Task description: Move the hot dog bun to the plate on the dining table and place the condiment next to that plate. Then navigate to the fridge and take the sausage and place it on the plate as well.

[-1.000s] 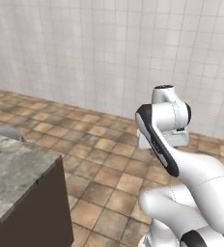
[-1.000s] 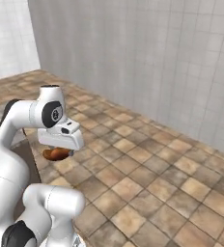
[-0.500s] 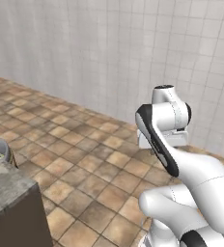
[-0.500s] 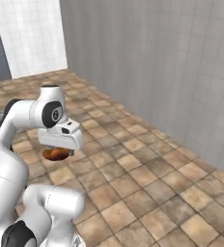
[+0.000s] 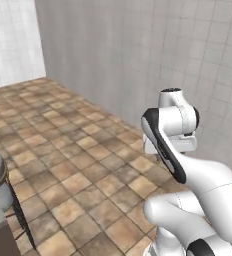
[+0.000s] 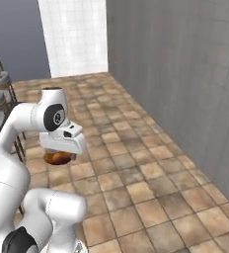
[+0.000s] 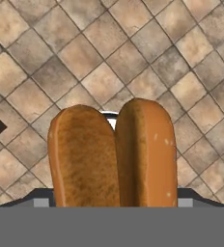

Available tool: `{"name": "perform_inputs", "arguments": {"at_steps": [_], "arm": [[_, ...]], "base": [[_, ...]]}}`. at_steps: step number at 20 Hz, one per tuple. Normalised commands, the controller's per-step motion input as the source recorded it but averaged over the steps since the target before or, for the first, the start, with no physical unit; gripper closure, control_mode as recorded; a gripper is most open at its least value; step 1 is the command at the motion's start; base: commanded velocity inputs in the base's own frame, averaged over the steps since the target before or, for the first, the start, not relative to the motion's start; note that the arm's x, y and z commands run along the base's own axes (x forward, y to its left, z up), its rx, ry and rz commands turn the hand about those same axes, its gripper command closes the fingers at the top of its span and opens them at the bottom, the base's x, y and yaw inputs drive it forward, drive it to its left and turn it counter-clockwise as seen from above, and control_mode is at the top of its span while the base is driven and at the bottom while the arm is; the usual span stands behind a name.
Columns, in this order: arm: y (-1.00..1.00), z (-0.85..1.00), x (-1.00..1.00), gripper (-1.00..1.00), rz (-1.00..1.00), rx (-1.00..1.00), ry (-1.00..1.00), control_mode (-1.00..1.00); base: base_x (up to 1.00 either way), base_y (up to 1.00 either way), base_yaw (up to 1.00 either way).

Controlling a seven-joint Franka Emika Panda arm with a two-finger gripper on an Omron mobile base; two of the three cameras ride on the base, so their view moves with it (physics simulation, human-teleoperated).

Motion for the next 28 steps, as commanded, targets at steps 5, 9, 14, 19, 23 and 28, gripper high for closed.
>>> {"name": "perform_inputs", "arguments": {"at_steps": [5, 9, 14, 19, 23, 28], "arm": [[0.0, 0.0, 0.0, 1.0, 0.0, 0.0, 0.0, 1.0], [0.0, 0.0, 0.0, 1.0, 0.0, 0.0, 0.0, 1.0], [0.0, 0.0, 0.0, 1.0, 0.0, 0.0, 0.0, 1.0], [0.0, 0.0, 0.0, 1.0, 0.0, 0.0, 0.0, 1.0], [0.0, 0.0, 0.0, 1.0, 0.0, 0.0, 0.0, 1.0], [0.0, 0.0, 0.0, 1.0, 0.0, 0.0, 0.0, 1.0]], "base": [[1.0, -0.47, 0.47], [1.0, -0.45, 0.47], [0.98, -0.39, 0.51], [0.96, -0.34, 0.53], [0.91, -0.31, 0.56], [0.86, -0.43, 0.54]]}}
